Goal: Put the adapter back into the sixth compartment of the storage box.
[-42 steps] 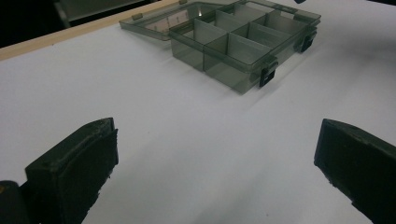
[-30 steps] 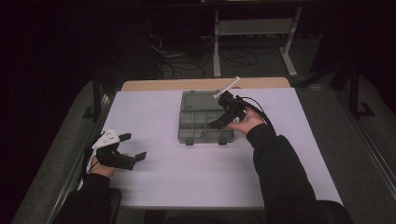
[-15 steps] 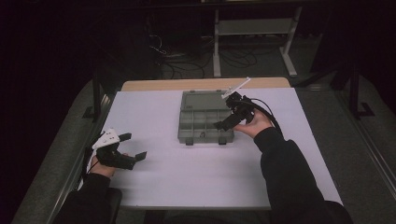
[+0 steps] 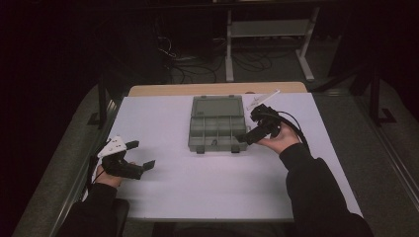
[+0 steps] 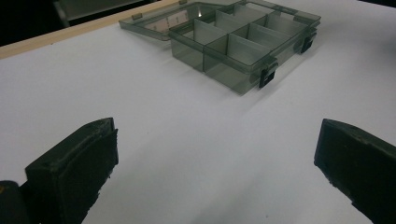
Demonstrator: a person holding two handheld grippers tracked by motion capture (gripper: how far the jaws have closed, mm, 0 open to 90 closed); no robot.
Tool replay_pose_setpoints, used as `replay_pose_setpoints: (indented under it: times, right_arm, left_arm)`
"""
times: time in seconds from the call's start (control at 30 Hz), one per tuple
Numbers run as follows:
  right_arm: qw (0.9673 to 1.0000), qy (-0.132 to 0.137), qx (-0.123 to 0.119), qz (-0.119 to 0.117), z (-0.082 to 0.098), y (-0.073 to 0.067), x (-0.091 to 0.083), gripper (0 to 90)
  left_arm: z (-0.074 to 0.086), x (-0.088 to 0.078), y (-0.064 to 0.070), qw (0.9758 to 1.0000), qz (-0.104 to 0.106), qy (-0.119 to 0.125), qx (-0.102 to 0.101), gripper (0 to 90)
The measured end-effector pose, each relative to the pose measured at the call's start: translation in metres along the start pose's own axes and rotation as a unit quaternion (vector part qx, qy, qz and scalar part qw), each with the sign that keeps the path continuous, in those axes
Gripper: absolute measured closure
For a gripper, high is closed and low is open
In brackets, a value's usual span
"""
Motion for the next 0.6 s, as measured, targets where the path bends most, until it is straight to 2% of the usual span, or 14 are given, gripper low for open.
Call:
replay_pose_setpoints:
  times: [0.6]
  right_arm:
    - [0.9991,0.033,0.024,0.011,0.037,0.005,-0.02,0.0]
  left_arm:
    - [0.0,-0.001,0.0,1.0,0.0,0.001,0.0,0.0]
Point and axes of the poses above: each handheld gripper's, and its own axes: x roughly forward along the jaws, z roughly out of its underside, y roughly to its right, the point moved 10 cm from there along x, roughly forward along the jaws, and after that the axes turned 2 degrees about -x, right-handed, at the moved point
